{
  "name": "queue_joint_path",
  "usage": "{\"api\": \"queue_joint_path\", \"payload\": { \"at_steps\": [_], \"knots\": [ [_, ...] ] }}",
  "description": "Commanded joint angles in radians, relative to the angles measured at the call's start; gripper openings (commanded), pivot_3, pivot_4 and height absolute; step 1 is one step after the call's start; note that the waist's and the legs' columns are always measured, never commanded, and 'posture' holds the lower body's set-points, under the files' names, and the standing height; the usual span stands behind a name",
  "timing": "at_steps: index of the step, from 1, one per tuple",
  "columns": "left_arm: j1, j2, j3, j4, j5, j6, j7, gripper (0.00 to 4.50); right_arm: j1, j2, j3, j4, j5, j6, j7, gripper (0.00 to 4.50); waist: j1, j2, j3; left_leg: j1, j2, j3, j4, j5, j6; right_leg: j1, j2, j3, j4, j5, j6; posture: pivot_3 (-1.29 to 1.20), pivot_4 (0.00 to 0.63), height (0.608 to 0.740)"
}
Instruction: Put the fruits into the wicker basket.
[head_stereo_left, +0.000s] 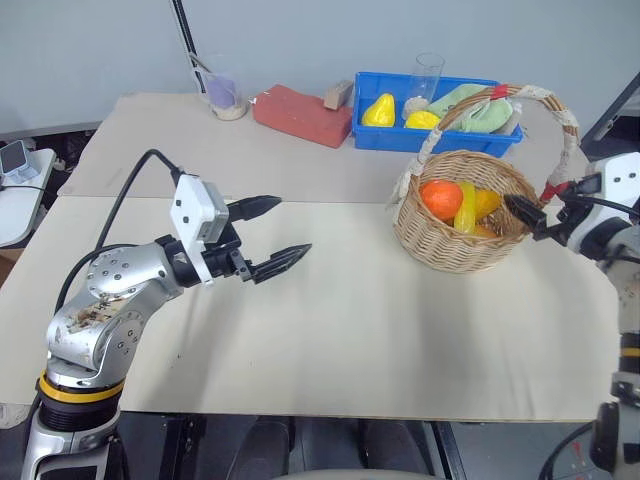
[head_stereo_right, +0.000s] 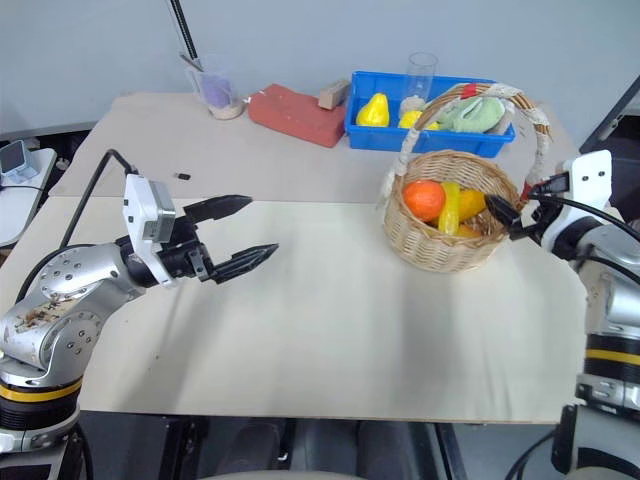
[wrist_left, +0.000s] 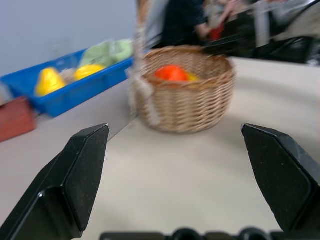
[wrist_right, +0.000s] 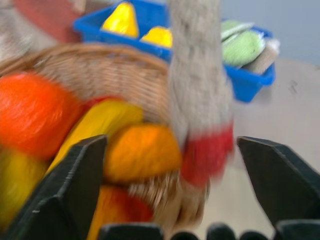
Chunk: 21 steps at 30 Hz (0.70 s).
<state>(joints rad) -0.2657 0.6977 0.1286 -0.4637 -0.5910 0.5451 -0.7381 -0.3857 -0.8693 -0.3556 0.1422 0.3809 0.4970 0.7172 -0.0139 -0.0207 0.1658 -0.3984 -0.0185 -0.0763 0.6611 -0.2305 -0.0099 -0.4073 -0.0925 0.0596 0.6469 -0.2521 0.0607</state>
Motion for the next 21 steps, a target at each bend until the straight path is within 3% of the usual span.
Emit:
{"api": "queue_joint_path", "payload": {
  "at_steps": [1,10,21],
  "knots": [
    [0.082,0.069,0.064,0.005,0.058,0.007,0.008,4.5,0.07,-0.085,-0.088,-0.107,0.054,0.025,0.102,4.48,-0.001,0.0,0.0,0.0,0.0,0.0,0.0,0.0,0.001,0.0,0.0,0.0,0.0,0.0,0.0,0.0,0.15,0.711],
    [0.355,0.194,0.247,0.018,0.119,-0.029,-0.066,4.5,0.234,-0.216,-0.035,-0.261,0.094,0.027,0.36,4.48,-0.01,0.0,0.0,0.004,0.002,0.001,-0.001,-0.001,0.001,0.003,0.001,0.0,0.0,-0.001,0.0,0.0,0.15,0.711],
    [0.38,0.206,0.31,0.032,0.12,-0.017,-0.095,4.5,0.195,-0.254,0.039,-0.231,0.062,0.017,0.437,4.48,0.0,0.0,0.0,0.004,0.001,0.001,-0.001,-0.001,0.001,0.003,0.0,0.0,-0.001,-0.001,0.0,0.0,0.15,0.711]
  ]
}}
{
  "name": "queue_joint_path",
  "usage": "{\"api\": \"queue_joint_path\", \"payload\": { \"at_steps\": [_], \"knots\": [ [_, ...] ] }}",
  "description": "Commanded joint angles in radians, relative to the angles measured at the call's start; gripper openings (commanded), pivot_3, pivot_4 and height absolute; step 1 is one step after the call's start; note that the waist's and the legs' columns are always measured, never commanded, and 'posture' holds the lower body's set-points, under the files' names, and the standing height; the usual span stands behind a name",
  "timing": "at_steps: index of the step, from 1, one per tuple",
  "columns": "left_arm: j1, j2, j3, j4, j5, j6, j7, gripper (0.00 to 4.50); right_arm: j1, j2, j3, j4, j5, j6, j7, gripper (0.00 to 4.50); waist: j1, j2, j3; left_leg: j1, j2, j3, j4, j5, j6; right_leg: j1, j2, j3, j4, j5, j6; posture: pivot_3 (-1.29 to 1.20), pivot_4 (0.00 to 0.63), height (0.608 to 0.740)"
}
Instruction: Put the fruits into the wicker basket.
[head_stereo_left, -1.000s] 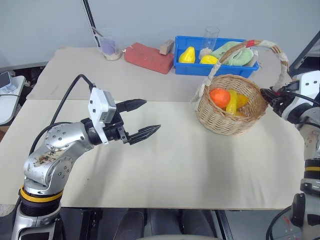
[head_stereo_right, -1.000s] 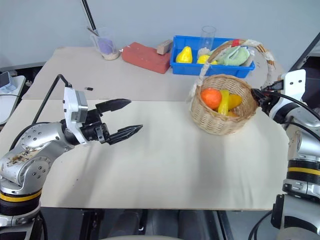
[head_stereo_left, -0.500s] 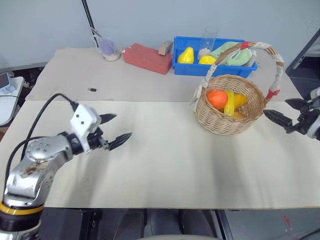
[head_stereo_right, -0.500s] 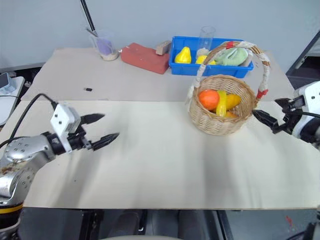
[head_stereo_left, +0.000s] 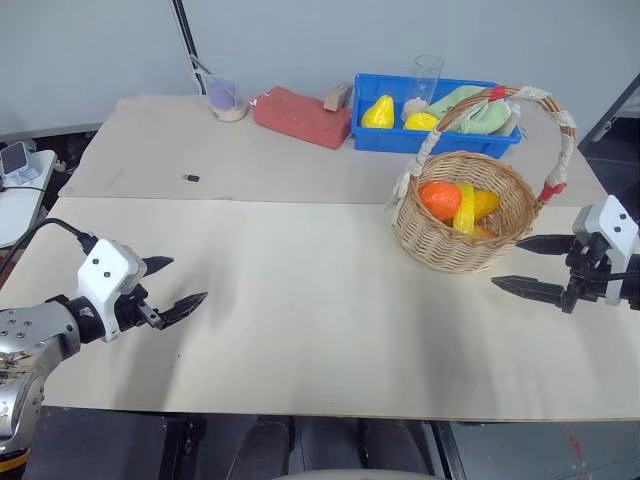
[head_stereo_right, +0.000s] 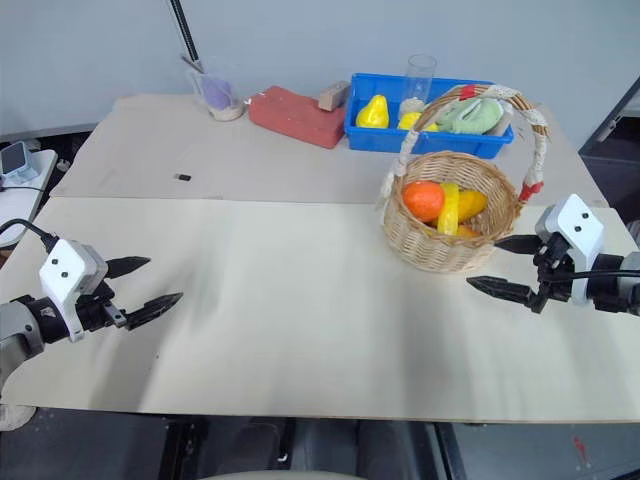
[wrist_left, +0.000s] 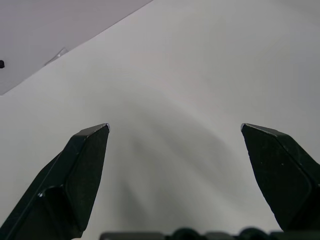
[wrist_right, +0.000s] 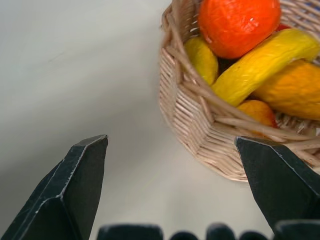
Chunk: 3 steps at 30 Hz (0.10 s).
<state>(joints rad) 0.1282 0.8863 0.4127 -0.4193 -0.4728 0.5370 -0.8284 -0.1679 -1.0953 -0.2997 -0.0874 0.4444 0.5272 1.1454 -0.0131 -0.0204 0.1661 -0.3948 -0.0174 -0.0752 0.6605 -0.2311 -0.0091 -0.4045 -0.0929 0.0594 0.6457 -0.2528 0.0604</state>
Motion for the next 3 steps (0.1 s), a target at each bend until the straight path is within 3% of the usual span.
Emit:
{"api": "queue_joint_path", "payload": {
  "at_steps": [1,3],
  "knots": [
    [-0.02,0.019,0.024,-0.011,-0.003,-0.011,-0.012,4.5,-0.024,-0.028,-0.015,-0.001,-0.004,-0.013,0.01,4.48,-0.001,0.0,0.0,0.0,0.0,0.0,0.0,0.0,0.0,0.0,0.0,0.0,0.0,0.0,0.0,0.0,0.15,0.711],
    [-0.028,0.025,0.02,-0.006,-0.014,-0.01,-0.035,4.5,-0.024,-0.028,-0.013,-0.003,-0.006,-0.014,0.012,4.48,-0.001,0.0,0.0,0.0,0.0,0.0,0.0,0.0,0.0,0.0,0.0,0.0,0.0,0.0,0.0,0.0,0.15,0.711]
  ]
}}
